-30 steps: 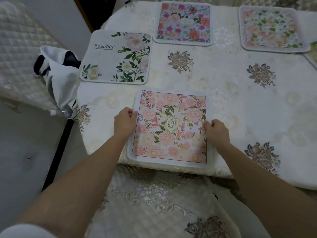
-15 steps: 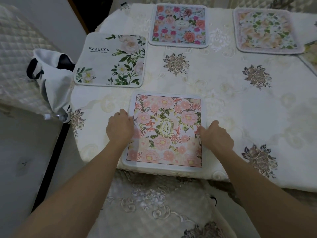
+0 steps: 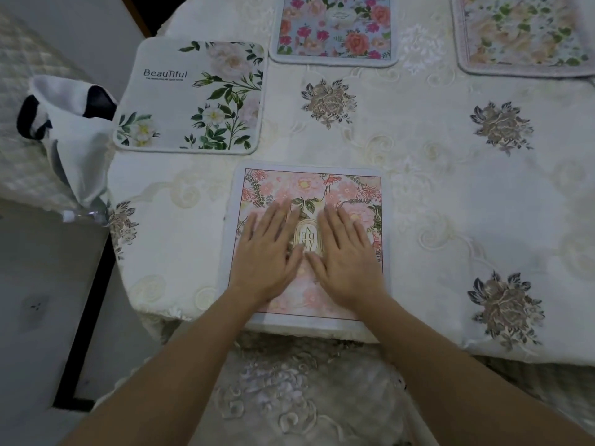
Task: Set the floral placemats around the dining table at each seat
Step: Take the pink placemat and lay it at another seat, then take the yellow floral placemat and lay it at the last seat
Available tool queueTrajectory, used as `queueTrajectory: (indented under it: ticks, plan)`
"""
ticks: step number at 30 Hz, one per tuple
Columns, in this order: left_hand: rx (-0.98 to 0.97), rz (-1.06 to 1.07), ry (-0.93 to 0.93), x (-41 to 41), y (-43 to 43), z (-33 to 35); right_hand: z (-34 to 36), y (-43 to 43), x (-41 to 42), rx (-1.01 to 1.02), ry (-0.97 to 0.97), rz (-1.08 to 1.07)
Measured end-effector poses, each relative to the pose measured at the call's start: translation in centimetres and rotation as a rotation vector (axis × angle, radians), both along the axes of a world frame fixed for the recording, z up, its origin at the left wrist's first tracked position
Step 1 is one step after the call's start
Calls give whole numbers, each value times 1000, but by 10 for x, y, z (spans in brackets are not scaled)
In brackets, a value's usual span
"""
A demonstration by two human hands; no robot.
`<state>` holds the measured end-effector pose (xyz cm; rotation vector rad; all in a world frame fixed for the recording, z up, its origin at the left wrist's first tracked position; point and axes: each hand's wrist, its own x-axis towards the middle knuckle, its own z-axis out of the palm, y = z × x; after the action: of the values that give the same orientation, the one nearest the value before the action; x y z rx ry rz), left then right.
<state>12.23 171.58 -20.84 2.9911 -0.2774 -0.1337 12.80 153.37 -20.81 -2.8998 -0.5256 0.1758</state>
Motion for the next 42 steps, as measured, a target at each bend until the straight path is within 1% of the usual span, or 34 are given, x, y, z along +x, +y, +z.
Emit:
queueTrajectory:
  ticks: [2, 8, 12, 14, 15, 17, 20, 25, 30, 36, 42]
  plan:
    - [-4, 34, -2, -1, 9, 0, 1, -17, 0, -40, -4, -10]
    - [-20, 151, 10, -4, 13, 5, 6, -51, 2, -56, 68, -63]
    - [33, 168, 122, 2, 8, 19, 16, -57, 6, -48, 167, -53]
    - [50, 182, 188, 8, 3, 34, 32, -56, 9, -31, 213, -43]
    - [49, 181, 190, 9, -1, 45, 42, -57, 9, -20, 214, -41]
    - [69, 130, 121, 10, -11, 67, 67, -61, 11, -1, 167, -47]
    - [119, 13, 44, 10, -38, 100, 102, -72, 13, -23, 96, -44]
    - [70, -52, -88, 10, -91, 148, 148, -99, 16, -11, -105, -66]
    - [38, -97, -161, 13, -134, 181, 179, -134, 10, -16, -218, -118]
    - [46, -282, -219, 21, -206, 198, 204, -207, -12, -41, -277, -282]
    - [11, -560, -262, 18, -336, 208, 216, -321, -65, -84, -304, -536]
